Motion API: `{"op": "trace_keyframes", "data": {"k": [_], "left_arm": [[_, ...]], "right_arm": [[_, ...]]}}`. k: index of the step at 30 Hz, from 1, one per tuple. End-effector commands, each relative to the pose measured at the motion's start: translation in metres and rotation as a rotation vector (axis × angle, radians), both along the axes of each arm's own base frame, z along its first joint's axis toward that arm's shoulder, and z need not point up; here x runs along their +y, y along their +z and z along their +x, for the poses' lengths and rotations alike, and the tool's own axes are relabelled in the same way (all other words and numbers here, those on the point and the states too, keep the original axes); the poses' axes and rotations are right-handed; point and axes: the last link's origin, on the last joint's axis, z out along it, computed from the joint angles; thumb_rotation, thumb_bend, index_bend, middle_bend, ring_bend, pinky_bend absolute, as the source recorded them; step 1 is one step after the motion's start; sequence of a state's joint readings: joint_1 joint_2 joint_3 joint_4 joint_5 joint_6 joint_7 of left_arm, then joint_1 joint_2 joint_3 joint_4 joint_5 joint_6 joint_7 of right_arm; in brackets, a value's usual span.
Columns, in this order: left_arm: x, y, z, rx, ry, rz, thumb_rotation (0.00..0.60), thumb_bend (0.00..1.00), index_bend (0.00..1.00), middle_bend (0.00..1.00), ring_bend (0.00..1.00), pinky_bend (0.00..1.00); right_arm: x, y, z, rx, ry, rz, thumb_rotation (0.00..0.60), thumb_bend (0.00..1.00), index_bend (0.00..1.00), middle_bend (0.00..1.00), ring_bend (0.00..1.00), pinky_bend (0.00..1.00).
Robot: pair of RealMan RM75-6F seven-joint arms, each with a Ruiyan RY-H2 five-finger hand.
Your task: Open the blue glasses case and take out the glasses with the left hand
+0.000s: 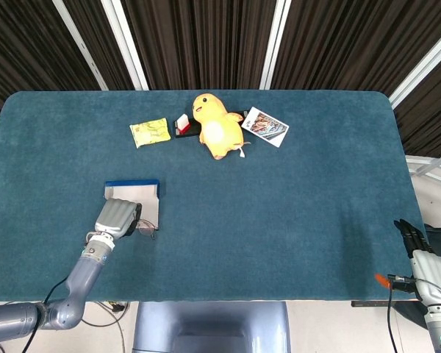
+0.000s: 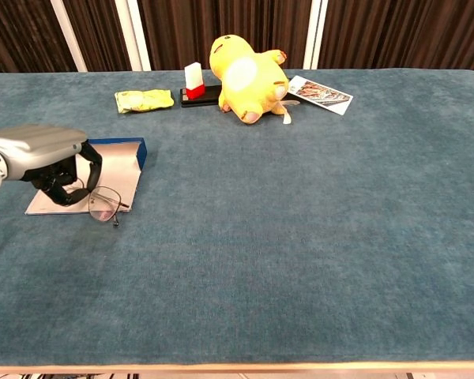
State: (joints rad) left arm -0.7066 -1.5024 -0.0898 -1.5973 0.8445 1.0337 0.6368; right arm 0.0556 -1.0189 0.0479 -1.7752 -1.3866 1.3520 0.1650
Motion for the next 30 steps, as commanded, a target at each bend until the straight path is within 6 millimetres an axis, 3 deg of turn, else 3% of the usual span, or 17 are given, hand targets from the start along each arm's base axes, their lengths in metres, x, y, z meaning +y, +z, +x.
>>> {"op": "trace_keyframes", "data": {"k": [1,14,20,26,30], "left_arm": [[0.002,-0.002,0.011,-0.033,-0.007,0.004,0.600,0.48,0.62,1.00,0.93,1.00],[0.010,-0.045,0.080,-0.125,-0.070,-0.010,0.600,0.48,0.56,1.00,0.93,1.00],[0.009,-0.061,0.095,-0.133,-0.056,0.000,0.600,0.33,0.43,0.99,0.93,1.00],[0.005,-0.055,0.096,-0.132,-0.062,0.027,0.600,0.28,0.35,0.98,0.91,1.00],[-0.004,-0.033,0.086,-0.157,-0.059,0.062,0.600,0.28,0.34,0.90,0.84,0.96]], "right_arm": [[0.000,0.000,0.000,0.000,0.000,0.000,0.600,0.17,0.00,0.00,0.00,0.20],[0.000,0.000,0.000,-0.001,0.001,0.000,0.600,0.18,0.00,0.00,0.00,0.20],[0.000,0.001,0.000,-0.003,0.002,0.000,0.600,0.17,0.00,0.00,0.00,0.20],[0.000,0.001,-0.001,-0.003,0.003,-0.001,0.600,0.17,0.00,0.00,0.00,0.20],[0.001,0.002,0.000,0.000,0.008,-0.003,0.600,0.17,0.00,0.00,0.00,0.20]]}}
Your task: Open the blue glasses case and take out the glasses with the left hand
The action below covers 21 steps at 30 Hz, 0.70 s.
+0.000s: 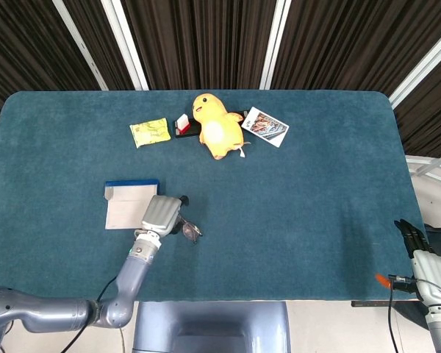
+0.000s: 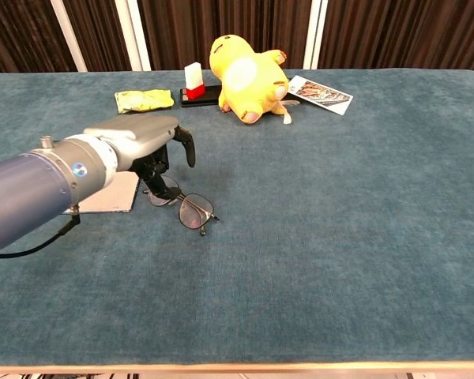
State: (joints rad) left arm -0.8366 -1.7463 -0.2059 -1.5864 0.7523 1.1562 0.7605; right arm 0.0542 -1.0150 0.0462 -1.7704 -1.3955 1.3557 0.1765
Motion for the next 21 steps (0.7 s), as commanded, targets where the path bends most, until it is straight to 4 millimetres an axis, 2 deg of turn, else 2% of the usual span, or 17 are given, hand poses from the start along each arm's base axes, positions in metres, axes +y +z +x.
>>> {"op": "trace_keyframes", "data": {"k": [1,3,4,6,7,9,11,14,21], "left_arm": [[-0.011,0.026,-0.014,-0.034,0.007,0.041,0.600,0.28,0.33,0.84,0.80,0.93],[-0.017,0.042,-0.023,-0.056,0.007,0.069,0.600,0.28,0.29,0.72,0.69,0.85],[-0.021,0.051,-0.029,-0.065,0.006,0.086,0.600,0.28,0.25,0.62,0.61,0.78],[-0.032,0.074,-0.047,-0.071,0.003,0.123,0.600,0.27,0.18,0.41,0.41,0.62],[-0.037,0.083,-0.055,-0.068,0.004,0.139,0.600,0.27,0.16,0.34,0.33,0.56],[-0.050,0.105,-0.076,-0.050,-0.002,0.162,0.600,0.25,0.08,0.15,0.13,0.38],[-0.060,0.125,-0.095,-0.017,-0.001,0.186,0.600,0.22,0.02,0.04,0.03,0.23],[-0.081,0.154,-0.123,0.023,0.016,0.220,0.600,0.19,0.00,0.00,0.00,0.14],[-0.129,0.192,-0.168,0.022,0.087,0.276,0.600,0.16,0.00,0.00,0.00,0.10]], "right_arm": [[0.000,0.000,0.000,0.002,0.002,-0.002,0.600,0.17,0.00,0.00,0.00,0.20],[0.000,0.000,0.000,0.004,0.003,-0.003,0.600,0.17,0.00,0.00,0.00,0.20],[0.000,0.001,0.000,0.006,0.004,-0.004,0.600,0.17,0.00,0.00,0.00,0.20],[0.000,0.001,0.000,0.011,0.009,-0.004,0.600,0.17,0.00,0.00,0.00,0.20],[0.000,0.001,0.000,0.015,0.011,-0.005,0.600,0.17,0.00,0.00,0.00,0.20],[0.000,0.001,0.000,0.027,0.017,-0.006,0.600,0.17,0.00,0.00,0.00,0.20],[0.001,0.000,-0.001,0.035,0.019,-0.007,0.600,0.17,0.00,0.00,0.00,0.20],[0.001,0.000,0.000,0.053,0.028,-0.013,0.600,0.17,0.00,0.00,0.00,0.20],[0.002,0.001,0.002,0.085,0.068,-0.041,0.600,0.17,0.00,0.00,0.00,0.20]]}}
